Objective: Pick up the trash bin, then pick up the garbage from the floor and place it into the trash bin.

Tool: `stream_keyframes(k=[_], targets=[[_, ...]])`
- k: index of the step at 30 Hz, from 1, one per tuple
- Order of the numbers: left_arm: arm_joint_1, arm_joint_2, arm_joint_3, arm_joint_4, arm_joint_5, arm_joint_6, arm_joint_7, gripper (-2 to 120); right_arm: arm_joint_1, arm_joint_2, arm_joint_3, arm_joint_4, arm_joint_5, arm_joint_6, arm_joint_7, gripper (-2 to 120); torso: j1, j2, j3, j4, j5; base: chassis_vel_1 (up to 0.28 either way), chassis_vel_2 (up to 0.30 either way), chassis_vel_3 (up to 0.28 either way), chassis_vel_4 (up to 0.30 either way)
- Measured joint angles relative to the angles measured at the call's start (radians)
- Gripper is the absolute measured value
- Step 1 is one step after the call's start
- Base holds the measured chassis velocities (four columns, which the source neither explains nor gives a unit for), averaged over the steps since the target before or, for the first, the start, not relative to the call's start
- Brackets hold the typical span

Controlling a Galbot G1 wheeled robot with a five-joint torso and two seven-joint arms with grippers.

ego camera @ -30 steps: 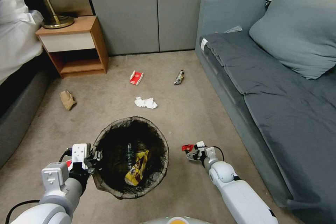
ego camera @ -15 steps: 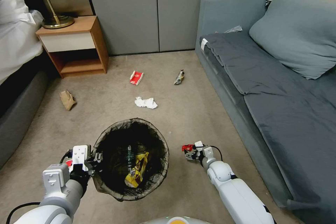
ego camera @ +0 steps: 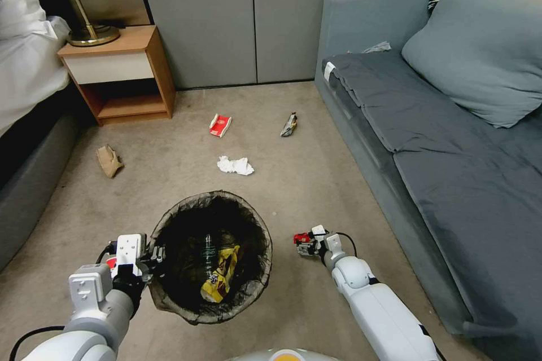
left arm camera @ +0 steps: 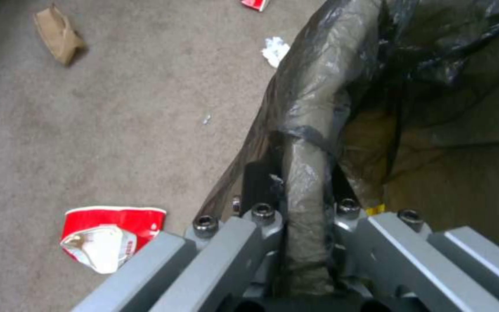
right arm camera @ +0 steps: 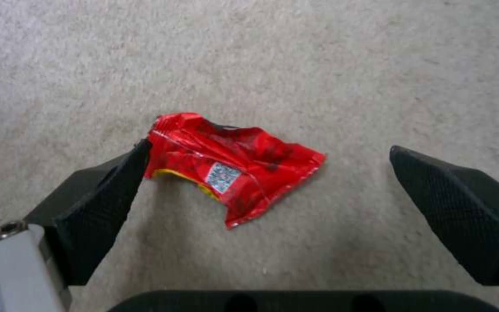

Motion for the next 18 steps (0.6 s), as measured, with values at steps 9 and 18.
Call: stream_keyframes(k=[9, 18], targets=[[-0.001, 0.0, 0.006, 0.0, 0.005, -0.001, 0.0, 1, 0.044, 0.034, -0.002, -0.068, -0.021, 0.017, -0.014, 100, 0.0, 0.0, 0.0, 0.0, 0.0, 0.0, 0.0, 0.0, 0.0], [-0.001, 0.0, 0.017, 0.0, 0.012, -0.002, 0.001, 1, 0.062, 0.054, -0.003, -0.096, -0.04, 0.024, -0.016, 100, 0.0, 0.0, 0.0, 0.0001, 0.0, 0.0, 0.0, 0.0, 0.0]])
